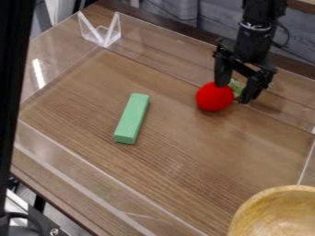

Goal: Move the red fruit to the left

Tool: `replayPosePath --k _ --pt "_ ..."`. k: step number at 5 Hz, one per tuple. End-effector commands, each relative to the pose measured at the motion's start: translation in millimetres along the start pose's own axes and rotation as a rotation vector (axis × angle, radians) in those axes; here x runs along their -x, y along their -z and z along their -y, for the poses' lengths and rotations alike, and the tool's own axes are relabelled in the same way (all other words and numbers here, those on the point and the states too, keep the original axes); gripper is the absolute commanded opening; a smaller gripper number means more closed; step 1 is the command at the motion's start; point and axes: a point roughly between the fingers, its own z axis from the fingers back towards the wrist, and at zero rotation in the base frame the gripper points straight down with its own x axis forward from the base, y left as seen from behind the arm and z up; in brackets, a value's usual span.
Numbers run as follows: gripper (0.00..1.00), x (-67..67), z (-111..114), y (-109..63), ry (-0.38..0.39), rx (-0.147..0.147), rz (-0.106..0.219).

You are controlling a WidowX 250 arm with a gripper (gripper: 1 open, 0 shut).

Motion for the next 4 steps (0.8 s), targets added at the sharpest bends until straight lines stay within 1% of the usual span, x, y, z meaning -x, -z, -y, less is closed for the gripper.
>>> replayPosePath --k 1,2,3,4 --pt "1.00 0.5 -6 -1.9 -0.052 -0.007 0.020" --pt "0.00 7.4 -11 5.3 -0.068 -0.007 0.008" --pt "0.00 15.2 -14 6.8 -0.082 -0.007 0.008" --pt "0.00 1.9 -10 4.6 -0.087 -0.008 0.012"
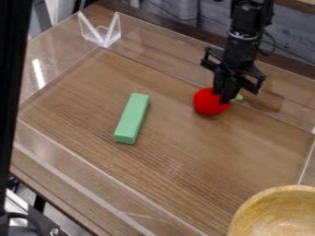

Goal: Move the red fruit to the left

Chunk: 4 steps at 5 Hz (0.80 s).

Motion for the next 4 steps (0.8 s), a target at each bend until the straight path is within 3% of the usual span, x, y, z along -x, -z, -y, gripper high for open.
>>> replayPosePath --k 1,2,3,4 --pt "1.00 -9.3 5 -9.6 -0.008 -0.004 0.032" --pt "0.00 -9.1 4 -9.0 0.010 -0.003 0.033" --pt "0.00 -7.4 2 -11.8 0.029 0.001 0.037" --pt "0.00 -3.1 3 -38.0 -0.015 0.002 0.077"
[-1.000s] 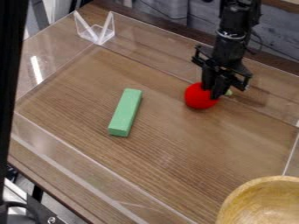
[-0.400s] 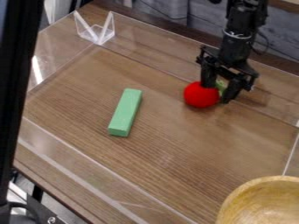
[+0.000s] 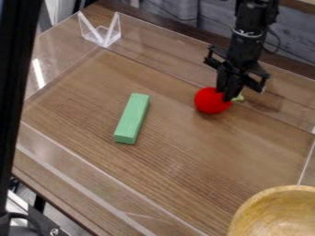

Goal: Move the red fruit to the left

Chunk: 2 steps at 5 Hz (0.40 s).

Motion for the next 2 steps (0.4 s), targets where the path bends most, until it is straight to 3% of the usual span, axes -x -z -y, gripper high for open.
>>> replayPosePath --k 1,2 --pt "0.00 2.8 -2 -58.7 -0.055 -0.009 0.124" --pt "0.00 11.1 -28 -86.4 -0.061 -0.016 0.180"
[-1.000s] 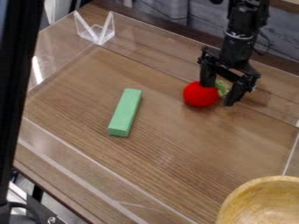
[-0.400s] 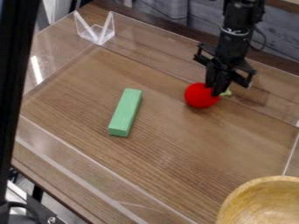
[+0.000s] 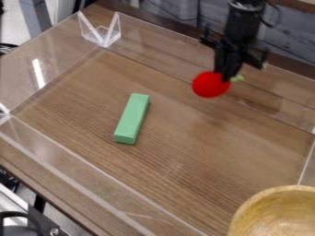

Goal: Move the red fruit to the left

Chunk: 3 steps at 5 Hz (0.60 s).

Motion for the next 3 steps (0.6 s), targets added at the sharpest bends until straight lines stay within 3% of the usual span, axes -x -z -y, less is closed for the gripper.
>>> replayPosePath --k 1,3 --pt "0.00 -0.6 -31 -39.1 0.004 -0.014 0.101" --pt "0.00 25.7 -102 -53.1 -0.053 -0.027 0.085"
